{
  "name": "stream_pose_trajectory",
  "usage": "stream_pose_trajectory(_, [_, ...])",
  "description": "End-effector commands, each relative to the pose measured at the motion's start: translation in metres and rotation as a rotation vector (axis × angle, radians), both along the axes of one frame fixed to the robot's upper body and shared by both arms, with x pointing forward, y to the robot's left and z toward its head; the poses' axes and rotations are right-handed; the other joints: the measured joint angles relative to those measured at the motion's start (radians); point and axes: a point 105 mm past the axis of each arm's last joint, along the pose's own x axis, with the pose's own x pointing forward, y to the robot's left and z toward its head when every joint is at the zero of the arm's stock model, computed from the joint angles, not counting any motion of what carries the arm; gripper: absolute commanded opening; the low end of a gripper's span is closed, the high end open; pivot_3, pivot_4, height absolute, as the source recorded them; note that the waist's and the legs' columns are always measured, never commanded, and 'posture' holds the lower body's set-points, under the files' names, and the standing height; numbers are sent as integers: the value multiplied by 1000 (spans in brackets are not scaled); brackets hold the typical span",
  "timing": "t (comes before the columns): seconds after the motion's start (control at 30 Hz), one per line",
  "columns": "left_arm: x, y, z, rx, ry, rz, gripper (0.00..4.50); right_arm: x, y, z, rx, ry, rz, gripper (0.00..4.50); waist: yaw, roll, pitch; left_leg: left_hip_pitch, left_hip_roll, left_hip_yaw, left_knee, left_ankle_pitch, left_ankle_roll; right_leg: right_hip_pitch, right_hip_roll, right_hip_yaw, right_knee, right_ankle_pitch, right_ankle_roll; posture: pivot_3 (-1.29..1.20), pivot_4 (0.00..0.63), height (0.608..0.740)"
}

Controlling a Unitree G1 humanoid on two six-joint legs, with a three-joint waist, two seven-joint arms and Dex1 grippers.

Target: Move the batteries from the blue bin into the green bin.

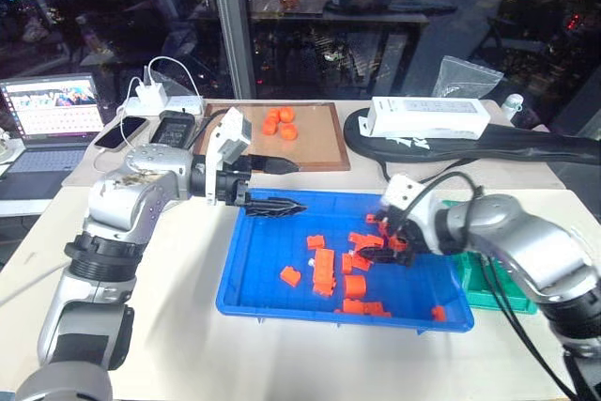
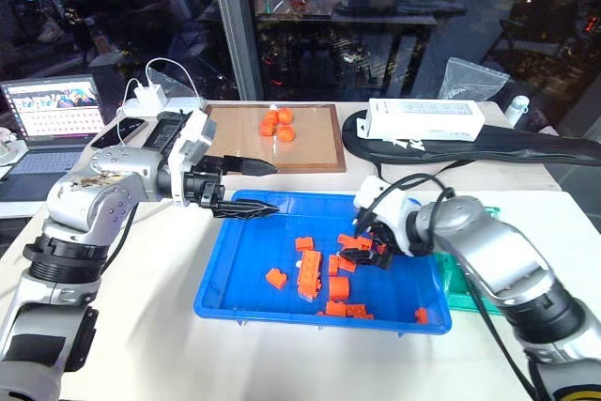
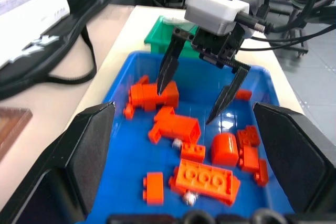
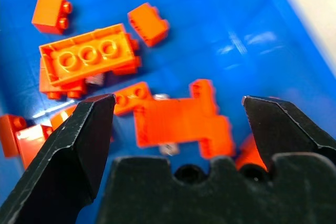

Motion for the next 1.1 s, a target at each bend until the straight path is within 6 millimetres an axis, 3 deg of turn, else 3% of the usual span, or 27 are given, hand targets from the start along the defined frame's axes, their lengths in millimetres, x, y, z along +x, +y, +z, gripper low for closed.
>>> stream_pose_trajectory(0.03, [-4,0,8,13,-52,4,4500,6,5,6,-5,-35,7,4472,2,0,0,0,0,0,0,0,0,0,0,0,0,0,0,0,150,699])
stream_pose_trajectory(0.5, [-8,-5,15,12,-61,-16,4500,22,-16,-19,-95,22,26,4472,5,0,0,0,0,1,0,0,0,0,0,0,0,0,0,0,150,699])
stream_pose_trajectory(0.77, [-10,-5,14,13,-59,-18,4500,20,-10,-36,-61,116,60,4472,3,0,0,0,0,2,0,0,0,0,1,0,0,0,0,0,150,699])
stream_pose_trajectory(0.8, [-10,-5,14,11,-60,-13,4500,22,-9,-34,-41,118,50,4078,3,0,0,0,0,2,0,0,0,0,1,0,0,0,0,0,150,699])
stream_pose_trajectory(0.9, [-10,-4,13,8,-58,-8,4500,25,-9,-29,-37,97,46,3590,2,0,0,1,0,2,1,0,0,0,1,0,1,0,0,0,150,699])
stream_pose_trajectory(1.1, [-11,-4,10,6,-55,-5,4500,23,-16,-6,-50,52,54,3592,7,0,0,0,0,2,1,0,0,0,0,0,1,0,0,0,150,699])
